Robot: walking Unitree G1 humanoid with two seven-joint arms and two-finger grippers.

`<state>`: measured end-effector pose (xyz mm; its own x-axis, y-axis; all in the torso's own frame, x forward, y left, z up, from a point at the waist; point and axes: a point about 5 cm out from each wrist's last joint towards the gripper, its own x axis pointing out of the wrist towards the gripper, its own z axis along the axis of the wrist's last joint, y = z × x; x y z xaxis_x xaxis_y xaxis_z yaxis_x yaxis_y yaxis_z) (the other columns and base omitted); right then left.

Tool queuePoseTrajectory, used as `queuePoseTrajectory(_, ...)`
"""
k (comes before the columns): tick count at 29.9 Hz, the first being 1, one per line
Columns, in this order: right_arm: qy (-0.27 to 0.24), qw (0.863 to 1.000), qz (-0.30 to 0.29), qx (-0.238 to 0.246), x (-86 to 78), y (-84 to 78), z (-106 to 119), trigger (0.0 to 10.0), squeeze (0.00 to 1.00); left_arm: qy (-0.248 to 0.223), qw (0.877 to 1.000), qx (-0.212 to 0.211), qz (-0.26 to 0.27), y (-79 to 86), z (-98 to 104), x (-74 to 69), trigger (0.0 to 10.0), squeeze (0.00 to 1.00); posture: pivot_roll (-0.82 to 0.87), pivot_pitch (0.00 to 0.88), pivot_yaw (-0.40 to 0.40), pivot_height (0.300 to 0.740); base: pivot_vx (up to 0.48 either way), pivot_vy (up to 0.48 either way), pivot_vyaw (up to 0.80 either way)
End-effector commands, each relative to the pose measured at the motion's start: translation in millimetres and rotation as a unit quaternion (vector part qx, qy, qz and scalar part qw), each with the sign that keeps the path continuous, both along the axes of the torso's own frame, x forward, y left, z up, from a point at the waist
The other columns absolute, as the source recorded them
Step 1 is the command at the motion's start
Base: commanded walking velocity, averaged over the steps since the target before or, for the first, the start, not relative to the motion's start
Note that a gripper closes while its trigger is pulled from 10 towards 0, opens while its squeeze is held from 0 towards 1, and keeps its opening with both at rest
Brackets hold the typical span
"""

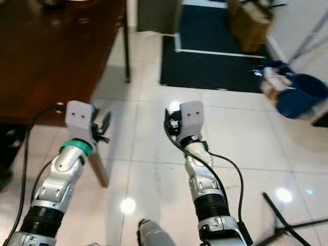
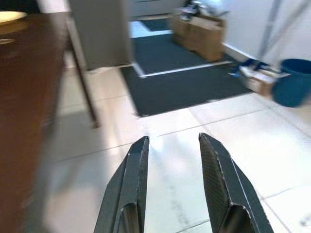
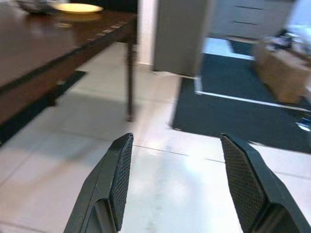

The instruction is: Setting the table

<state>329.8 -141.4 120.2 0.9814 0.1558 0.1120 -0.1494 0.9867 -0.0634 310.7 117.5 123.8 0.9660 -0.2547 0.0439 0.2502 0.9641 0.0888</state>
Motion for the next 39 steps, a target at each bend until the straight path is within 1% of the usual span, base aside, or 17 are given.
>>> queuePoseTrajectory(1,0.011,1.0,-0.002,0.003,-1.5,0.0,-4.9,10.0,0.0,0.016,1.0,0.007,0.007,2.5,-6.9,-0.2,10.0,0.0,-0.16,0.0,0.031,0.74,0.0,0.0,-0.8)
queuePoseTrajectory(13,0.011,1.0,-0.005,0.002,-2.6,-2.8,-5.0,10.0,0.0,0.016,1.0,0.006,0.003,-0.8,-7.4,-0.2,10.0,0.0,-0.16,0.0,0.027,0.74,0.0,0.0,-0.8)
queuePoseTrajectory(35,0.01,1.0,-0.006,0.0,-3.4,-2.8,-4.2,10.0,0.0,0.013,1.0,0.004,0.003,-1.1,-7.3,0.0,10.0,0.0,-0.17,0.0,0.025,0.74,0.0,0.0,-0.8)
queuePoseTrajectory(39,0.005,1.0,-0.003,0.0,-4.0,-1.3,-3.3,10.0,0.0,-0.001,1.0,0.003,0.005,-1.1,-5.2,0.1,10.0,0.0,-0.17,0.0,0.023,0.74,0.15,0.0,0.0)
